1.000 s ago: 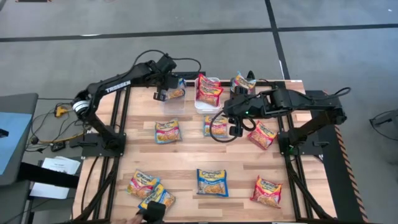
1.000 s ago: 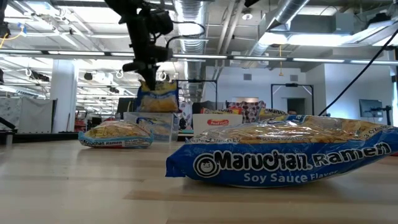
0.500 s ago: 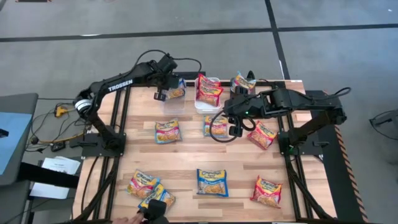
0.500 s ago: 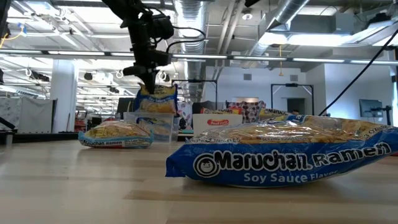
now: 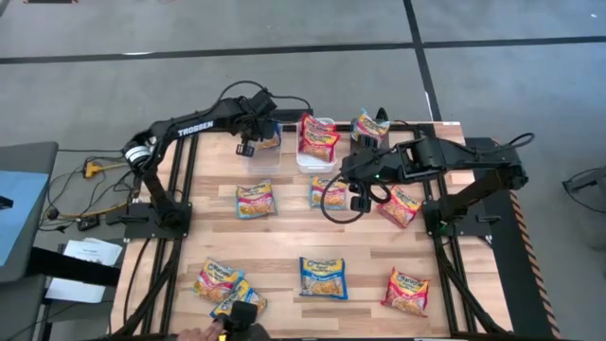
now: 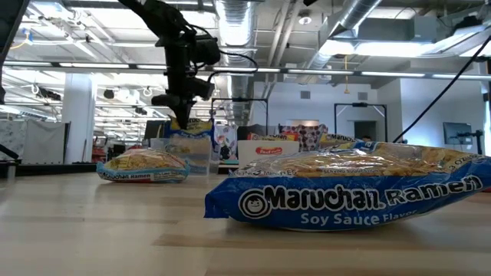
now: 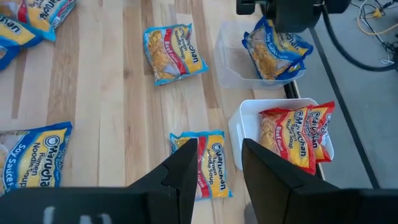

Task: Sort Maruchan noodles
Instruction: Put the blue noodle pack into the transparent bin

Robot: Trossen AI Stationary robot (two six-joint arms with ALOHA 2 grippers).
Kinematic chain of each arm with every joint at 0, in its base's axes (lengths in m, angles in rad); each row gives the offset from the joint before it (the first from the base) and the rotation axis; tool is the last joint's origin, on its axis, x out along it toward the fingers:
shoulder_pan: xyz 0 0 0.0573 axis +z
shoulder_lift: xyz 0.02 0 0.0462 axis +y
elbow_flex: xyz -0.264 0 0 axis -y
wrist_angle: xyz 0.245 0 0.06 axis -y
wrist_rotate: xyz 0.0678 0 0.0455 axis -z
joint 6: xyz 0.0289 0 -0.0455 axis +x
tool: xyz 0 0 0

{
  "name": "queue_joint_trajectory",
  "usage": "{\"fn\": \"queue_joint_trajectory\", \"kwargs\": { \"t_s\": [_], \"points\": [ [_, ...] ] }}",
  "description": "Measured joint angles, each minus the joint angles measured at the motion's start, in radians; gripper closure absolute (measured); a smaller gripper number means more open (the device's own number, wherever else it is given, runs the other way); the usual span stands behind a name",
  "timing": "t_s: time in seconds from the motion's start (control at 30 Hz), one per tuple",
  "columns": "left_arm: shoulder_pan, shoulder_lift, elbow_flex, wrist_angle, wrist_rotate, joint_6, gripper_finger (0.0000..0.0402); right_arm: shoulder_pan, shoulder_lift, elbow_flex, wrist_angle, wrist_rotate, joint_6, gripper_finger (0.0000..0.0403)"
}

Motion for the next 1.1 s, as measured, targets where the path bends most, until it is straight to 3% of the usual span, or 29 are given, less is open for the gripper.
{"fn": "queue_joint_trajectory", "kwargs": {
  "t_s": [0.47,0.9,1.1],
  "points": [
    [-0.015,0.054,-0.001,0.003,0.061,0.039,0.0401,0.0,0.0,0.0,-0.015,0.001,0.008,0.0255],
    [-0.022,0.083,-0.001,0.031,0.004,-0.032,0.0401,0.0,0.0,0.0,-0.015,0.001,0.01,0.0255],
    [-0.022,0.083,-0.001,0.033,-0.025,-0.083,0.0375,0.0,0.0,0.0,-0.015,0.001,0.01,0.0255]
  ]
}}
